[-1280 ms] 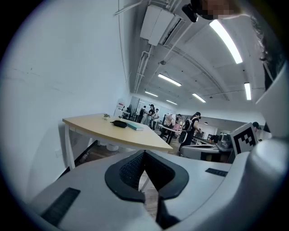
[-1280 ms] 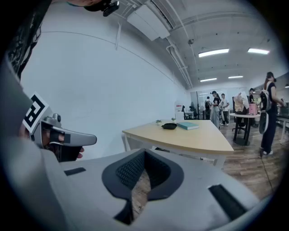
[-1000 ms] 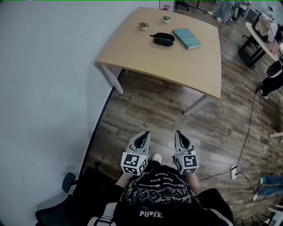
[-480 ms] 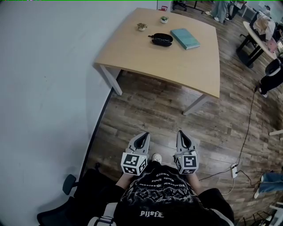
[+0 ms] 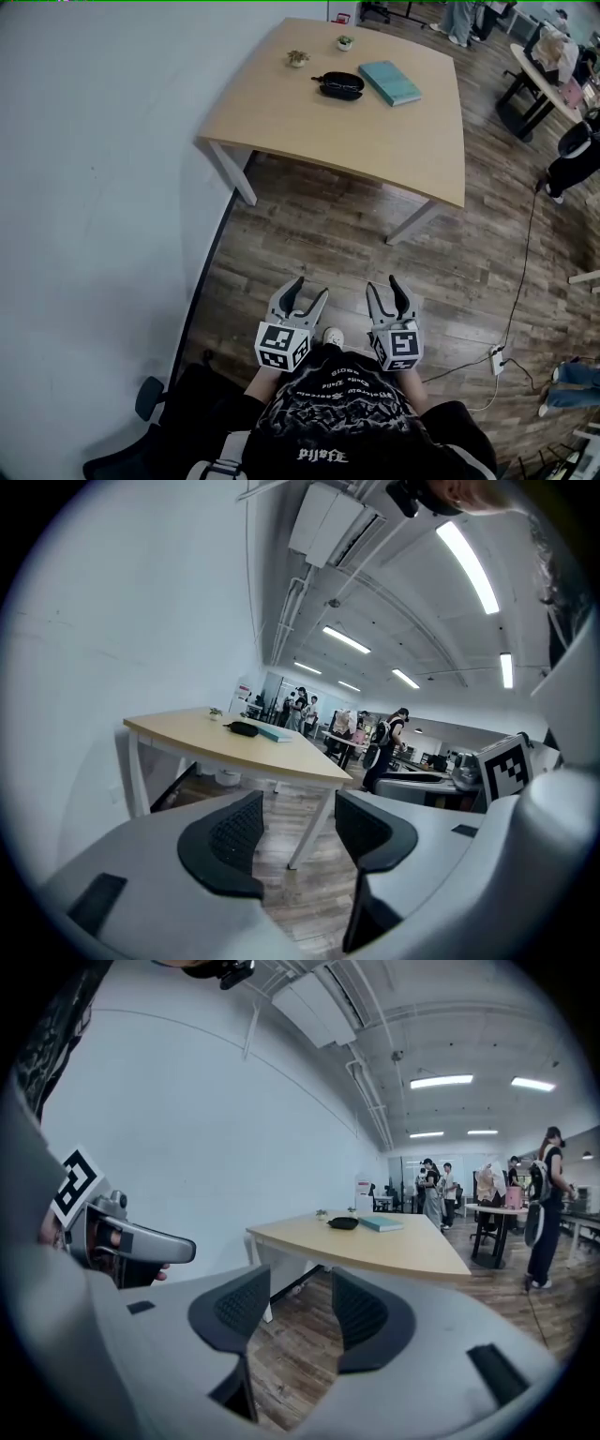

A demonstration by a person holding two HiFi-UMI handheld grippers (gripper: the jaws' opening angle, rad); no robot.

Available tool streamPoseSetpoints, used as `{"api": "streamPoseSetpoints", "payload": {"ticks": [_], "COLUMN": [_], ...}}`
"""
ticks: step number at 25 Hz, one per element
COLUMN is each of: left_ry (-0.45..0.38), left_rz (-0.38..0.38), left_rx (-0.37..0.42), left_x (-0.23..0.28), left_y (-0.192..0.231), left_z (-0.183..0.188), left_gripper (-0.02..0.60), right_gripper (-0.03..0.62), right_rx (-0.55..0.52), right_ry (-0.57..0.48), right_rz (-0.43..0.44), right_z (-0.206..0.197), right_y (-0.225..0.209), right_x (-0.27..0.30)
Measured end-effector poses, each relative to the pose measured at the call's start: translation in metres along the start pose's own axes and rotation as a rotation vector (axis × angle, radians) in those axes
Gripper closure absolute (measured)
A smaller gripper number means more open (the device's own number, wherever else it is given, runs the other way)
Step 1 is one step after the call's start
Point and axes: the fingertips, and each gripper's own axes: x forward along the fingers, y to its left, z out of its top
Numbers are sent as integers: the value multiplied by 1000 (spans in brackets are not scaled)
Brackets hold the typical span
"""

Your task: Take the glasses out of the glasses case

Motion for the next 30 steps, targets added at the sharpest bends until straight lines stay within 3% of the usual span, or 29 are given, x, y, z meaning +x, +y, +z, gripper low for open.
{"api": "streamPoseSetpoints", "payload": {"ticks": [6, 14, 30], "left_ry": [32, -14, 41], "left_rz": [1, -30, -131], "left_rx": [-6, -45, -4], "left_x": [2, 0, 1], "left_y": [17, 45, 85], "left_z": [-4, 11, 9], "left_gripper": [336, 337, 337], "right_gripper": [376, 376, 376], "right_rx": [5, 41, 75], "right_ry": [11, 2, 51], "right_rz": [-16, -68, -84], "right_z": [-2, 4, -9], "right_y": [8, 16, 58], "right_x": [8, 26, 58]}}
